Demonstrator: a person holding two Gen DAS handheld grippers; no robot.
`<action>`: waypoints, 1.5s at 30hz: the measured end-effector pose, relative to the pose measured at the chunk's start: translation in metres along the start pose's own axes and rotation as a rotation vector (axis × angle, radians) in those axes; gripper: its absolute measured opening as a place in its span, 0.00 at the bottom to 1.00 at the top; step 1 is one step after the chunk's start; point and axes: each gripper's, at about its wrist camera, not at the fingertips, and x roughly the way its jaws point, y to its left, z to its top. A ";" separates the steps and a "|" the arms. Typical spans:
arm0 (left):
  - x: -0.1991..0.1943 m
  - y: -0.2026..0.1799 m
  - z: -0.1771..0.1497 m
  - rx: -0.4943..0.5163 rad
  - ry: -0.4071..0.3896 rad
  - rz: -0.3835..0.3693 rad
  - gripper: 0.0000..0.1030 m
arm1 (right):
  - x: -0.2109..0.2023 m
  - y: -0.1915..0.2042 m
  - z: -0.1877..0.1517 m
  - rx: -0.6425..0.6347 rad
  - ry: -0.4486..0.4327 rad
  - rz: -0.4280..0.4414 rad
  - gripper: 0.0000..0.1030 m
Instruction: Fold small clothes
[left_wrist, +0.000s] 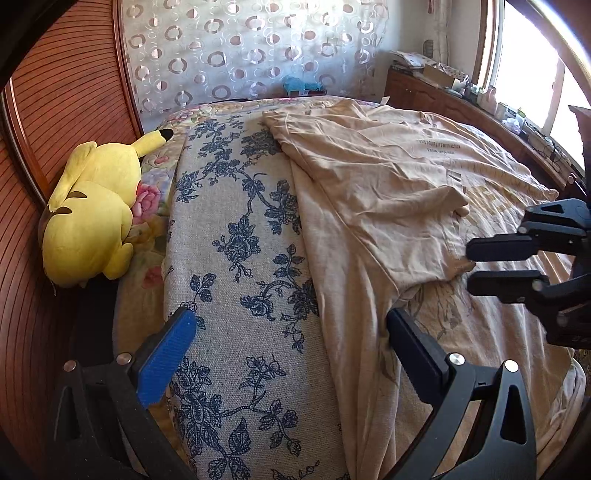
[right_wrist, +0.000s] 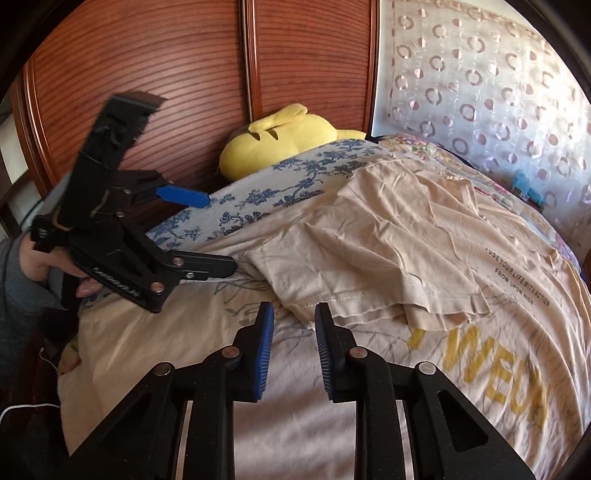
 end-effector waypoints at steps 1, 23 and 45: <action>0.000 0.000 0.000 -0.001 -0.001 0.000 1.00 | 0.004 -0.001 0.000 -0.005 0.008 -0.005 0.21; -0.003 0.003 -0.005 -0.035 -0.017 0.026 1.00 | -0.026 -0.002 -0.028 0.079 -0.020 -0.002 0.16; -0.060 -0.072 0.040 0.073 -0.237 -0.006 1.00 | -0.184 -0.148 -0.170 0.488 -0.138 -0.368 0.50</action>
